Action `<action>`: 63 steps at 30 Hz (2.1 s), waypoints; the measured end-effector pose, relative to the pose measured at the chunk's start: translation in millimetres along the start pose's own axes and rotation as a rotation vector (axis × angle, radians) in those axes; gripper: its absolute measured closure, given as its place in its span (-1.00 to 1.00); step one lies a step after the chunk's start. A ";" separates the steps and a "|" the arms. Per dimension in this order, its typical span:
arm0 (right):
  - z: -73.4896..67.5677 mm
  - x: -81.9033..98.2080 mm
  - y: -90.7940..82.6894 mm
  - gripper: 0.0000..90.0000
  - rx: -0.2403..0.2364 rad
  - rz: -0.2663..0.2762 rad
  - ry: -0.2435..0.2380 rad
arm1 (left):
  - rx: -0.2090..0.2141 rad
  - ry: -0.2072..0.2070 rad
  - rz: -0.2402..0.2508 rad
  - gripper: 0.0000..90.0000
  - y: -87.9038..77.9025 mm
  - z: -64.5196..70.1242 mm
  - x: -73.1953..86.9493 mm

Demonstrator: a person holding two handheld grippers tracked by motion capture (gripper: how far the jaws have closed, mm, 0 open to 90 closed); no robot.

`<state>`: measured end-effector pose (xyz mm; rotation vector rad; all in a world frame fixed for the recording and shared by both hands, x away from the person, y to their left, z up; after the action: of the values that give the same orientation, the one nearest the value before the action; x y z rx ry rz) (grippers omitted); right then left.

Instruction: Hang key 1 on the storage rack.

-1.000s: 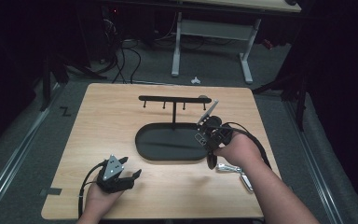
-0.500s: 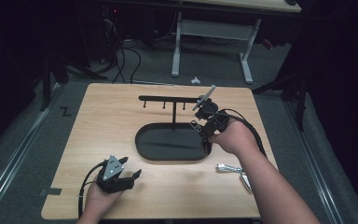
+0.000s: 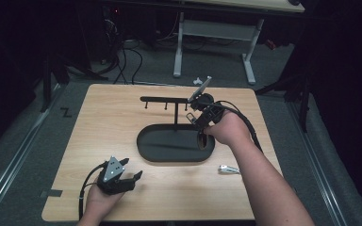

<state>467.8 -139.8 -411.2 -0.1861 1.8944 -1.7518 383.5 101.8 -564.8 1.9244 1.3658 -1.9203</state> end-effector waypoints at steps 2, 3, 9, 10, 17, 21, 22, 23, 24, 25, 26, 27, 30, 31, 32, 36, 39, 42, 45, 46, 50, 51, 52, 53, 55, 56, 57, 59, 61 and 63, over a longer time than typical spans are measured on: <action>-1.0 -4.4 0.6 0.79 -0.001 0.006 0.004 | 0.001 -0.002 0.001 -0.35 0.1 0.0 0.0; -1.8 -6.2 0.4 0.79 -0.001 0.005 0.012 | 0.003 -0.002 0.001 -0.34 0.2 0.2 0.1; -3.5 -19.9 0.5 0.79 0.004 0.031 0.005 | 0.008 0.001 -0.003 -0.35 0.1 0.4 0.6; -4.3 -20.4 0.6 0.79 0.005 0.027 0.022 | 0.005 0.001 -0.001 -0.35 0.2 0.2 0.6; 1.3 -26.4 7.6 0.79 0.031 0.022 0.038 | 0.007 0.004 -0.004 -0.35 0.1 0.0 0.9; 3.0 -28.7 11.4 0.79 0.038 0.029 0.043 | 0.007 0.006 -0.006 -0.35 0.4 -0.2 1.1; 3.9 -29.5 12.8 0.79 0.038 0.033 0.043 | 0.007 0.006 -0.006 -0.35 0.4 -0.2 1.1; 4.4 -30.3 14.8 0.79 0.041 0.035 0.038 | 0.007 0.006 -0.007 -0.34 0.3 -0.2 1.2; 3.8 -30.4 16.4 0.79 0.043 0.033 0.047 | 0.005 0.006 -0.004 -0.34 0.6 -0.2 1.0; 4.2 -31.5 19.9 0.78 0.055 0.035 0.044 | 0.005 0.006 -0.005 -0.35 0.6 -0.1 1.0; 4.0 -31.7 21.7 0.78 0.060 0.034 0.048 | 0.007 0.007 -0.007 -0.35 0.4 0.1 1.1; 4.0 -32.5 24.0 0.78 0.061 0.036 0.052 | 0.005 0.007 -0.004 -0.35 0.6 0.0 1.0; 6.3 -34.6 29.6 0.78 0.072 0.046 0.050 | 0.006 0.008 -0.006 -0.35 0.7 -0.3 1.3; 5.7 -34.3 31.2 0.78 0.072 0.044 0.072 | 0.007 0.007 -0.007 -0.35 0.8 -0.2 1.5; 7.2 -35.5 32.5 0.78 0.075 0.053 0.061 | 0.008 0.008 -0.008 -0.34 1.0 -0.1 1.6; 8.4 -37.4 37.2 0.77 0.078 0.064 0.063 | 0.008 0.009 -0.008 -0.35 1.5 -0.2 1.7; 8.5 -37.9 39.3 0.77 0.083 0.064 0.070 | 0.008 0.011 -0.010 -0.35 1.6 -0.2 1.9; 9.4 -38.4 40.8 0.76 0.087 0.064 0.063 | 0.008 0.012 -0.010 -0.35 1.3 -0.2 1.9; 9.9 -38.8 41.9 0.75 0.089 0.069 0.070 | 0.008 0.013 -0.012 -0.35 1.4 -0.2 2.1; 9.9 -39.6 41.5 0.73 0.086 0.079 0.074 | 0.008 0.014 -0.012 -0.35 1.5 -0.2 2.2; 10.1 -39.2 40.3 0.66 0.080 0.083 0.073 | 0.006 0.017 -0.011 -0.35 2.2 0.1 2.1; 9.6 -38.2 39.8 0.64 0.077 0.082 0.074 | 0.006 0.018 -0.011 -0.34 2.3 0.2 2.1; 9.3 -37.1 39.5 0.63 0.075 0.083 0.067 | 0.007 0.018 -0.014 -0.35 2.2 0.3 2.1; 8.5 -35.4 39.3 0.61 0.071 0.081 0.071 | 0.007 0.019 -0.014 -0.35 2.3 0.4 2.1; 7.4 -31.6 38.4 0.57 0.069 0.078 0.072 | 0.011 0.020 -0.017 -0.35 2.4 0.7 2.3; 7.7 -30.6 38.0 0.57 0.069 0.081 0.065 | 0.012 0.019 -0.017 -0.35 2.7 1.1 2.2; 8.0 -28.1 36.9 0.56 0.066 0.079 0.065 | 0.011 0.020 -0.016 -0.35 2.9 1.3 2.1; 7.5 -23.0 35.1 0.53 0.060 0.077 0.072 | 0.012 0.021 -0.016 -0.35 3.0 1.8 1.9; 7.6 -18.8 33.2 0.50 0.057 0.073 0.067 | 0.013 0.021 -0.016 -0.35 3.5 2.0 1.9; 7.6 -13.5 30.8 0.47 0.053 0.069 0.066 | 0.011 0.021 -0.015 -0.35 4.1 2.1 1.8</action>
<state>490.8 -136.0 -436.7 -0.0428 1.8755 -1.7791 384.2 99.0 -568.8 1.9503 1.3812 -1.9241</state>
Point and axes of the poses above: each handheld gripper's, and its own axes: y roughly forward along the jaws, x roughly out of its underside, z roughly to its right, the point moved 9 cm from there along y, roughly forward along the jaws, and after that the axes turned 11 degrees about y, right-handed, at the moved point
